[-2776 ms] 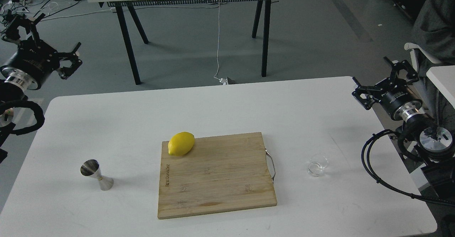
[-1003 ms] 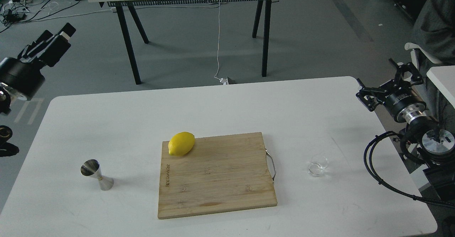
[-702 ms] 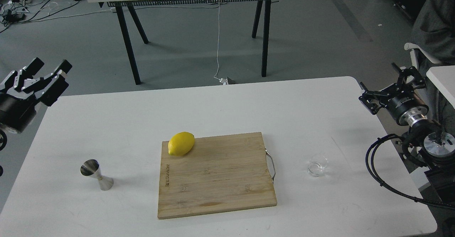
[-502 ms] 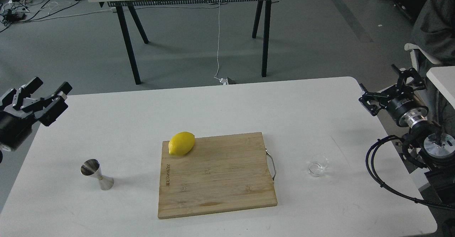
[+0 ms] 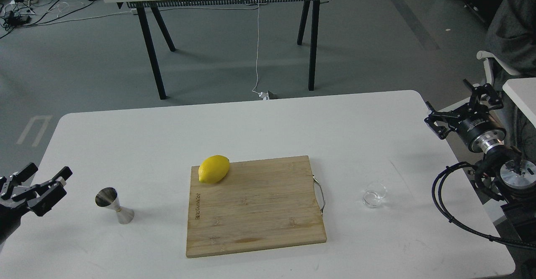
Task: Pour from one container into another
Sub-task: 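Close the left gripper around the metal jigger on the table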
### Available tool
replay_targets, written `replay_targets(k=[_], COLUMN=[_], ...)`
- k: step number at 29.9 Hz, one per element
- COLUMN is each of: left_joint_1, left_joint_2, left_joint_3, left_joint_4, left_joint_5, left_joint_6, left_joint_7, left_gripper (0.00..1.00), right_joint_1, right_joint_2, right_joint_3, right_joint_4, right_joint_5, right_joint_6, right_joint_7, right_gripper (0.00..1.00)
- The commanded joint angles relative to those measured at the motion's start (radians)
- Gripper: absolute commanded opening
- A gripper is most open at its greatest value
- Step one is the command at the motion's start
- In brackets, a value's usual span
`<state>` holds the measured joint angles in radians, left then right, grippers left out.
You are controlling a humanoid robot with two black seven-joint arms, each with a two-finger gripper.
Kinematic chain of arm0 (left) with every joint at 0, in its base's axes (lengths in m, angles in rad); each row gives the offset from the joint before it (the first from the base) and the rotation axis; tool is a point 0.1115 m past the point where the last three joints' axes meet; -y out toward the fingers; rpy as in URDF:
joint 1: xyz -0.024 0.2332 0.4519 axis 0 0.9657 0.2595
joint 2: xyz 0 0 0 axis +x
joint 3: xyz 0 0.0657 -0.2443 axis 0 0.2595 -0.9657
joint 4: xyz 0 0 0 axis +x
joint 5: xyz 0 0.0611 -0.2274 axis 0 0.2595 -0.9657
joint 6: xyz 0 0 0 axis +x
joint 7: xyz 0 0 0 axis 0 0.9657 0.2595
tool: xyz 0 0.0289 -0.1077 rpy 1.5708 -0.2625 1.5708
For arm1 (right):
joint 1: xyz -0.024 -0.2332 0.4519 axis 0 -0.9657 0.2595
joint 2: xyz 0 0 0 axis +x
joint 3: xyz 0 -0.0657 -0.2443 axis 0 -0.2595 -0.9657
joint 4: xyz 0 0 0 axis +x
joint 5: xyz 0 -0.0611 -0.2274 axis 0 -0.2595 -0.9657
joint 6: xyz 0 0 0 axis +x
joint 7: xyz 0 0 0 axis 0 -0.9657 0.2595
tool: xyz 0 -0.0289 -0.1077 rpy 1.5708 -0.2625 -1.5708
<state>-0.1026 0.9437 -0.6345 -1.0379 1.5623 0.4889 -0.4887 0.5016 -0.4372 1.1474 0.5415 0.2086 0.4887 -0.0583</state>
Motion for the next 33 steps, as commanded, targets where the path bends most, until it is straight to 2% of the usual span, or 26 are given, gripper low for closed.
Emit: replay_targets(k=[1,9,33], left_joint_1=[0.075,0.162,0.218], left_joint_2=[-0.003,-0.028,-0.253], left_joint_3=[-0.045,-0.085,-0.145], left_joint_4=[-0.013,-0.044,-0.034], left_joint_5=[-0.001,0.001,0.166], left_joint_6=[0.000,0.000,0.000], left_joint_7=[0.000,0.000,0.000], left_gripper=[0.97,0.97,0.98], right_joint_1=[0.000,0.000,0.003], right_joint_2=[0.000,0.000,0.000], right_joint_3=[0.000,-0.002,-0.005], right_joint_4=[0.000,-0.003,-0.025], right_joint_5=[0.000,0.000,-0.002], right_joint_6=[0.000,0.000,0.000], right_joint_7=[0.000,0.000,0.000], right_gripper=[0.99,0.99,0.99])
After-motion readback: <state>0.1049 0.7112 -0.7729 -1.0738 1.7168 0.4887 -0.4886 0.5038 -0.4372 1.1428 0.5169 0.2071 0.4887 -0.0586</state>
